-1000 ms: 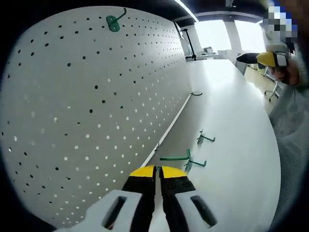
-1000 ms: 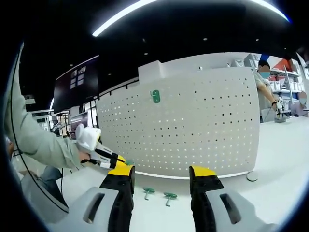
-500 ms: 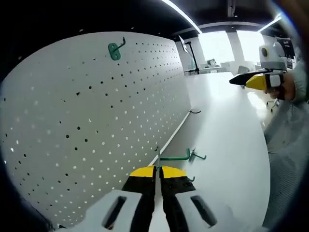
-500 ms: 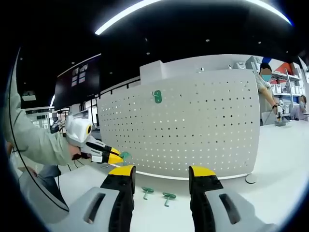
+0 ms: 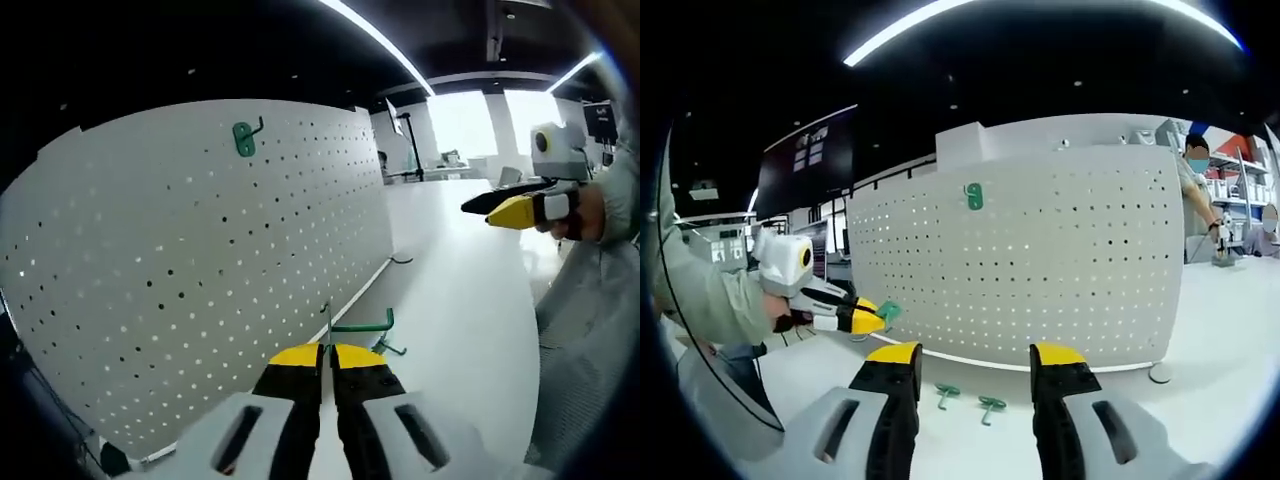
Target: Insert the hook assembly into the mounting plate slot until the hook locks in place.
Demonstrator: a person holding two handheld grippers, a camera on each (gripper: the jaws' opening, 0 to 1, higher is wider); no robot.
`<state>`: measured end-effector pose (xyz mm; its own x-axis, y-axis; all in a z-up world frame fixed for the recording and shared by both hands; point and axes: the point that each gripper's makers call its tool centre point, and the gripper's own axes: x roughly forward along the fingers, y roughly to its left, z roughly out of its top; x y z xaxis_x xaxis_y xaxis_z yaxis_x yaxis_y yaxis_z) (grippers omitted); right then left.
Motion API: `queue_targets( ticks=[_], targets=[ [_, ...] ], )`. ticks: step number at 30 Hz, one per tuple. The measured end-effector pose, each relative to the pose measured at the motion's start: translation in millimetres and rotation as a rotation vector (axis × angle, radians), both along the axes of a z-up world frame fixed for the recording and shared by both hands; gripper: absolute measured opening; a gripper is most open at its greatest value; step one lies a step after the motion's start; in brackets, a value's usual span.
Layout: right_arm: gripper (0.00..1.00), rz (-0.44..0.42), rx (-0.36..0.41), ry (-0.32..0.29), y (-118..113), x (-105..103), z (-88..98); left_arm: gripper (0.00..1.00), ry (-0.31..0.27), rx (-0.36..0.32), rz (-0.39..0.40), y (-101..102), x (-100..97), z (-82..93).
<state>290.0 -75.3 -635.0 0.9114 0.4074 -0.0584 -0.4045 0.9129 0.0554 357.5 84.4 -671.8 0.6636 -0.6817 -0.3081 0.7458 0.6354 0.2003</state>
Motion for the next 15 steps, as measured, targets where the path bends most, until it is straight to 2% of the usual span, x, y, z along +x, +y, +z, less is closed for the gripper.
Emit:
queue_targets(
  ticks=[7,11,14,15],
  targets=[
    [0.4,0.028,-0.033,-0.003,8,-3,-1.9,0.04,-0.011,-0.033,0.027,3,-9.0,8.8],
    [0.39,0.037,-0.049,-0.002,10,-3,-3.2,0.04,-0.034,-0.056,0.029,4,-12.7,21.7],
    [0.39,0.04,-0.041,0.001,11,-5,-2.3,0.04,-0.064,-0.077,0.034,4,-12.8,35.6],
    [0.39,0.041,-0.04,0.002,11,-6,-2.1,0.04,-0.091,-0.091,0.037,4,-12.9,43.9]
  ],
)
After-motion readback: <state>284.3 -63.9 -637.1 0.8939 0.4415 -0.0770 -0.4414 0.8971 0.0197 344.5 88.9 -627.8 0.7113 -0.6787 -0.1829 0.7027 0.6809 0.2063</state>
